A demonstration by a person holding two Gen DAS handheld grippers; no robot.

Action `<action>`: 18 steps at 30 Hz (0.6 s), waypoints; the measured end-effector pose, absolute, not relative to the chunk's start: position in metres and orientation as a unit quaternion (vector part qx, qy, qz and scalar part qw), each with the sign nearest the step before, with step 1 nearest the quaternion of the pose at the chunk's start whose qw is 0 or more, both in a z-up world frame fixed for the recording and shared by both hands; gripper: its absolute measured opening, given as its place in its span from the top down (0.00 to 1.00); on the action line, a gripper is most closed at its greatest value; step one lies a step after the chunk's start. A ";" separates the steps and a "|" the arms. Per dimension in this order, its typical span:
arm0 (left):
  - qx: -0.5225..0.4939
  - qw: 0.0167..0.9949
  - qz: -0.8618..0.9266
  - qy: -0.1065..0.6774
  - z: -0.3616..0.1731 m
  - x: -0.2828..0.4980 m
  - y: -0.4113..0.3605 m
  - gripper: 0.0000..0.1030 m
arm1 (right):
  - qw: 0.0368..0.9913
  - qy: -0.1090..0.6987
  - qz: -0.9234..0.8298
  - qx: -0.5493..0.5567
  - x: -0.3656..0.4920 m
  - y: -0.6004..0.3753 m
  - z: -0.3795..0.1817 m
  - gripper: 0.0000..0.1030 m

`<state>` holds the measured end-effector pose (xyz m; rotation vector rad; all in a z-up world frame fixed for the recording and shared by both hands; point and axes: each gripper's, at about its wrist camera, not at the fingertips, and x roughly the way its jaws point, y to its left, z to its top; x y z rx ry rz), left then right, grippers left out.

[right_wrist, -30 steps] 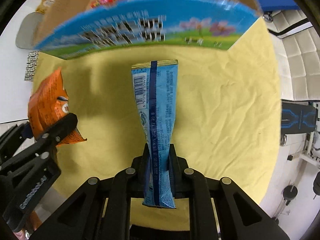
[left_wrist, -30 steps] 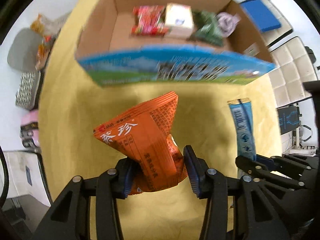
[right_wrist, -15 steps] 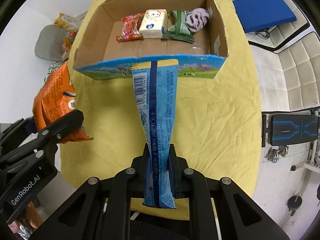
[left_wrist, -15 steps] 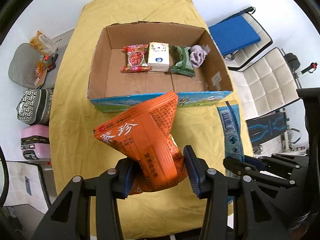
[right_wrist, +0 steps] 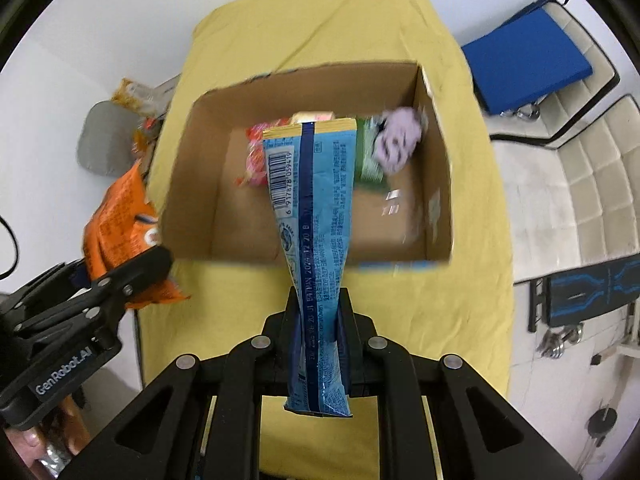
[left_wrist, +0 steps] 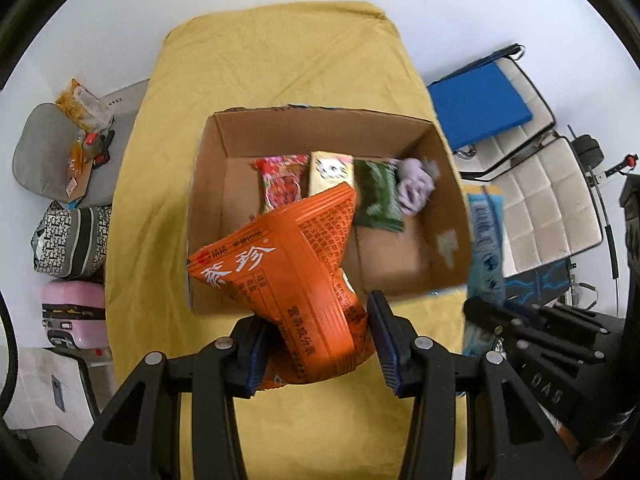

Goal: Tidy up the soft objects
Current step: 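Lower the orange packet and blue ice-pop into the box and open both tools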

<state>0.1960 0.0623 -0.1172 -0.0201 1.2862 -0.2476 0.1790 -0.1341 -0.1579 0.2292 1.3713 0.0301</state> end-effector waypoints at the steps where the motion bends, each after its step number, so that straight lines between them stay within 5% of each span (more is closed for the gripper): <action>1: -0.007 0.790 -0.107 0.603 -0.123 0.207 0.064 0.59 | 0.769 0.629 0.009 0.110 0.191 -0.136 -0.162 0.85; 18: -0.070 0.686 -0.078 0.720 -0.269 0.294 0.076 0.57 | 0.699 0.645 -0.093 0.295 0.290 -0.175 -0.304 0.84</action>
